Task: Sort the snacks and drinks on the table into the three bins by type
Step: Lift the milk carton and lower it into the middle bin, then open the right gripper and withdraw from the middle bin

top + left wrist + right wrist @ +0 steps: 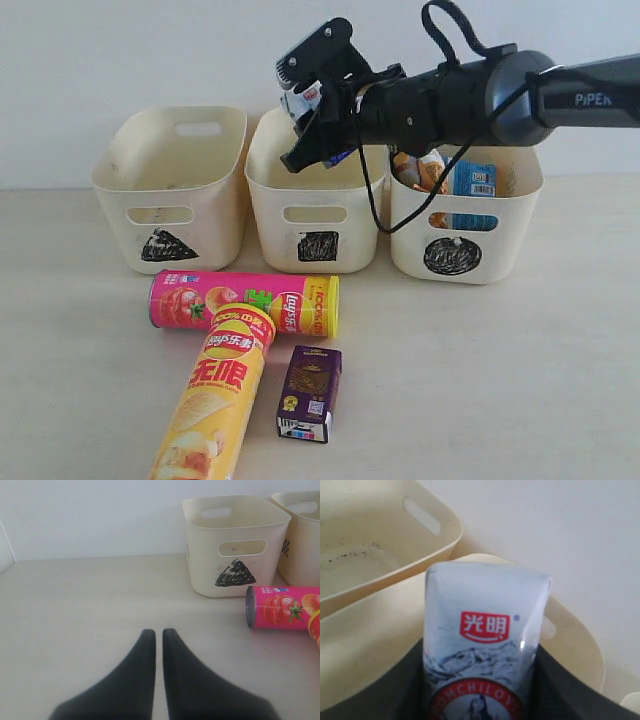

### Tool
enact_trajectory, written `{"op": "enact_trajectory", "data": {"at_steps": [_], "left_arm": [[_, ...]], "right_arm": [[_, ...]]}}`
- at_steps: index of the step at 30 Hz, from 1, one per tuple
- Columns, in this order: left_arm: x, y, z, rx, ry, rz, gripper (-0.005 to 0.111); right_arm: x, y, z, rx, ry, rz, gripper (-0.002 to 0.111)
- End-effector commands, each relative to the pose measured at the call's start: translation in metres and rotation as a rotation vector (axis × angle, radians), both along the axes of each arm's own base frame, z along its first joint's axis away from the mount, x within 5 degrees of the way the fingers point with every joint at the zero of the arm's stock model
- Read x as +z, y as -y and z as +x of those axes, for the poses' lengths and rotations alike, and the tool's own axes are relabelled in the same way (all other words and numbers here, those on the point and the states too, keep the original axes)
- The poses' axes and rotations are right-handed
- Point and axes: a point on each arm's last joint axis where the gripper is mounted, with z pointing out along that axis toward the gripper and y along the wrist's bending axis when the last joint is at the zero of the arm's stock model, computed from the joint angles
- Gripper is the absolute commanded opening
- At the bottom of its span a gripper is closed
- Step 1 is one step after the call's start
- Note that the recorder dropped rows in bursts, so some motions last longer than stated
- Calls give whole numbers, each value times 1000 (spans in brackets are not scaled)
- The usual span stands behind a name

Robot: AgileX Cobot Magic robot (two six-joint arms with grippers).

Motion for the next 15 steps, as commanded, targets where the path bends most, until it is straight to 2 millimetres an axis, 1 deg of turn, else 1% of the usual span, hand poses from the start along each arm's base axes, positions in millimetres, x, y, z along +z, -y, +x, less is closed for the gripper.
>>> {"op": "enact_trajectory", "data": {"at_steps": [1,2,3,4,5,6,11,15], "left_arm": [[2,1,0,-6,14,-12,4],[2,1,0,-6,14,-12,4],[2,1,0,-6,14,-12,4],[2,1,0,-6,14,-12,4],[2,1,0,-6,14,-12,4],[2,1,0,-6,14,-12,4],[2,1,0,-6,14,-12,4],[2,1,0,-6,14,-12,4]], "right_arm": [[-1,0,6,-4,46,32,11],[-3,-1,7,-4,46,33,22],[-7,-1,8,-4,41,29,41],[-7,-1,8,-4,44,32,50],[-6,-2,8,-3,53,37,62],[-5,-2,9,-3,61,44,64],[-5,-1,8,-5,50,41,64],[8,3,1,-11,1,12,64]]}}
